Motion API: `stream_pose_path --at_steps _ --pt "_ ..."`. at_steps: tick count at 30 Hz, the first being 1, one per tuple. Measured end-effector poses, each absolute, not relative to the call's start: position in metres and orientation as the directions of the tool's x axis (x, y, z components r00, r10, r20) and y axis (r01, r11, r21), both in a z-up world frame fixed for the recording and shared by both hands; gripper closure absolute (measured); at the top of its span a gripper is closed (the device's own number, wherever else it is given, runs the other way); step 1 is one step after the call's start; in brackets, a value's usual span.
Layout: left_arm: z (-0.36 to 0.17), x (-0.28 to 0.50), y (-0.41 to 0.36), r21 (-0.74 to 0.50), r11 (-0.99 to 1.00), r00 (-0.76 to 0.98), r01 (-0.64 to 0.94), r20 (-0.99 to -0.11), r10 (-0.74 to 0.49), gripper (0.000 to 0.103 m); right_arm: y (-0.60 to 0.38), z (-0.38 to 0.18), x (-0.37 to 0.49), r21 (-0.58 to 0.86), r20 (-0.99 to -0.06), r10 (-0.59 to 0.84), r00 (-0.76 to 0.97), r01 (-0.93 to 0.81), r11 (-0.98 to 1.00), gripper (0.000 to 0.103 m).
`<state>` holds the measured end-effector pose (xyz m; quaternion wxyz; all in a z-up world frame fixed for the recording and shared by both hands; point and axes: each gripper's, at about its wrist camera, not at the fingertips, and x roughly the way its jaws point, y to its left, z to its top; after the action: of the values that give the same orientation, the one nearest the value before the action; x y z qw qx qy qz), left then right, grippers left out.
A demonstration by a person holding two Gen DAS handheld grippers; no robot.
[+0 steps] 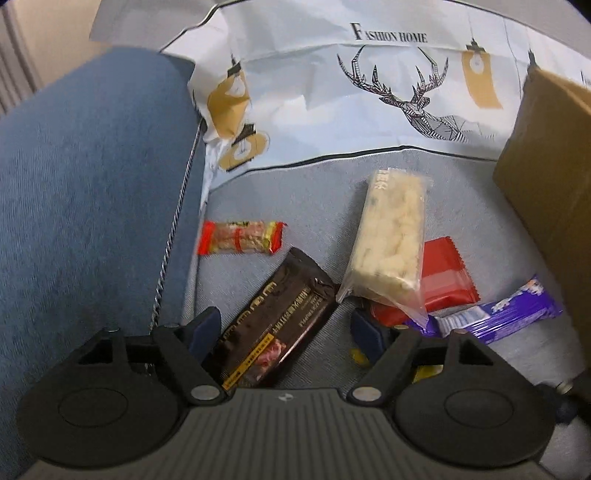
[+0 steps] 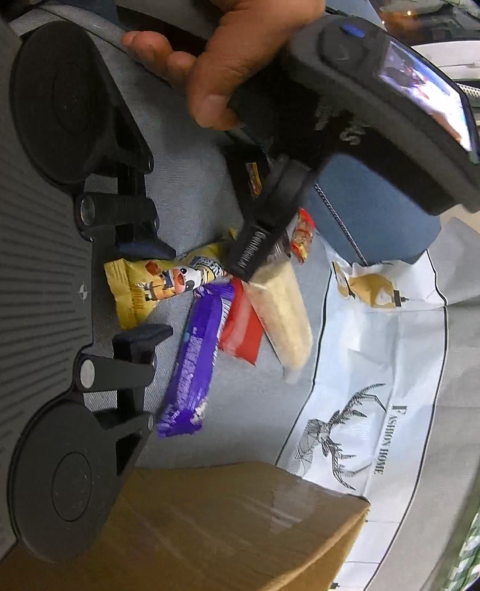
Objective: Organize snacks
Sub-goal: 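Grasp dark chocolate bar with left gripper while right gripper grasps yellow cartoon bar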
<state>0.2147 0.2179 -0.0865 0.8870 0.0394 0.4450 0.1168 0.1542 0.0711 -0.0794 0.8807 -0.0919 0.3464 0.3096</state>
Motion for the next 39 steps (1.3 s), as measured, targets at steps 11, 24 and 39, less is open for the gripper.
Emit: stream_pose_path --at_steps 11,24,39 --pt "-0.074 0.199 0.228 0.065 0.97 0.541 -0.234 -0.82 0.186 0.061 0.064 -0.072 0.141 0.064 -0.648 0.5 0.575 -0.612 0.788 0.083" --pt "-0.046 0.134 0.227 -0.122 0.929 0.516 -0.351 -0.852 0.083 0.061 0.045 -0.057 0.097 0.064 -0.66 0.498 0.562 -0.618 0.783 0.086" --pt "-0.06 0.114 0.206 -0.146 0.959 0.415 -0.245 -0.909 -0.032 0.056 0.023 -0.056 0.063 0.08 -0.725 0.447 0.524 -0.581 0.81 0.077"
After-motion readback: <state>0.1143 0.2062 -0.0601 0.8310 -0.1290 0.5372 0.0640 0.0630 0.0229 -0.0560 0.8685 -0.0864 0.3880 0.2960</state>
